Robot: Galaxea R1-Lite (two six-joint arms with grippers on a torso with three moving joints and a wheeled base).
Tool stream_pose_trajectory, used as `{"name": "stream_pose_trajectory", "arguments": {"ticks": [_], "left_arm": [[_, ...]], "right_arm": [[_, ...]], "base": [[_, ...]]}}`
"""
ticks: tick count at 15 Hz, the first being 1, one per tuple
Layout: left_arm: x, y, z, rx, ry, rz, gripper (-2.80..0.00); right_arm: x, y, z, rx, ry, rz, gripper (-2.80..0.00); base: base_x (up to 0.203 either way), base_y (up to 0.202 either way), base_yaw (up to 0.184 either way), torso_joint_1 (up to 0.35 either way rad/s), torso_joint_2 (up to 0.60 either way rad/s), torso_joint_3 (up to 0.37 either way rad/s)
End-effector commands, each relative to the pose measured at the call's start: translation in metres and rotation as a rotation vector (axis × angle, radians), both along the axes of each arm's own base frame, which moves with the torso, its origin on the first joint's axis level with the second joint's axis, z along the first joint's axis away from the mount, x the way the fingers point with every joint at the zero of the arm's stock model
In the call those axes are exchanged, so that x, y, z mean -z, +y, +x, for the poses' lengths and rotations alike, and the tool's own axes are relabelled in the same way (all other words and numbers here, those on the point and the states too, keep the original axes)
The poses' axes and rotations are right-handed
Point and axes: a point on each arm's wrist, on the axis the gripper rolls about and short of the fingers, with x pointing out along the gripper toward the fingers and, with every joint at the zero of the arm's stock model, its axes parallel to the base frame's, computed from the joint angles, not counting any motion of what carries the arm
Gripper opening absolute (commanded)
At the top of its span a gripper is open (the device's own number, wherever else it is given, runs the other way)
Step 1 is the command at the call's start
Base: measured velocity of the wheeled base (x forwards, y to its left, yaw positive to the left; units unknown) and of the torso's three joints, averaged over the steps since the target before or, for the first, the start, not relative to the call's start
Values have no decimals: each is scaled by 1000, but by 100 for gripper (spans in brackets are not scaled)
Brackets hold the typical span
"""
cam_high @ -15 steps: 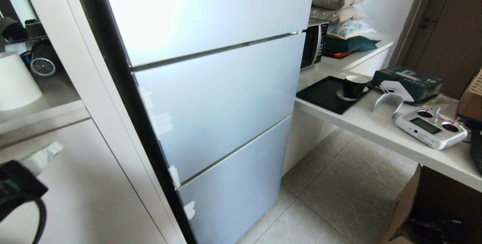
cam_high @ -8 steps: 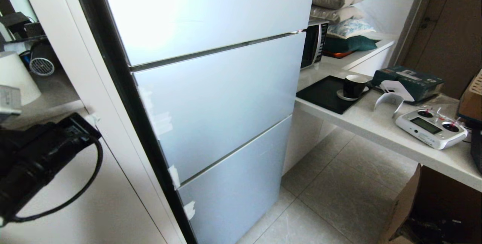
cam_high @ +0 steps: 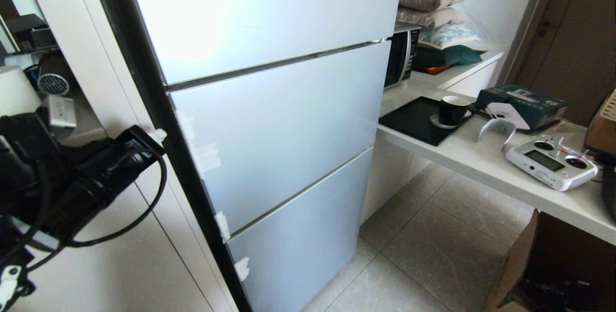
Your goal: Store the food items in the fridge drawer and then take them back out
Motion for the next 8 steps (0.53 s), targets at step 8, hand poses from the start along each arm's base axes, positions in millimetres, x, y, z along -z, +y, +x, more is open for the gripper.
{"name": "stream_pose_trajectory", "arguments": {"ticks": [8], "left_arm": [[12, -10, 32, -32, -29, -13, -280]], "right_arm": [[0, 0, 0, -1, 1, 0, -280]], "base": [[0, 0, 0, 0, 0, 0]]}}
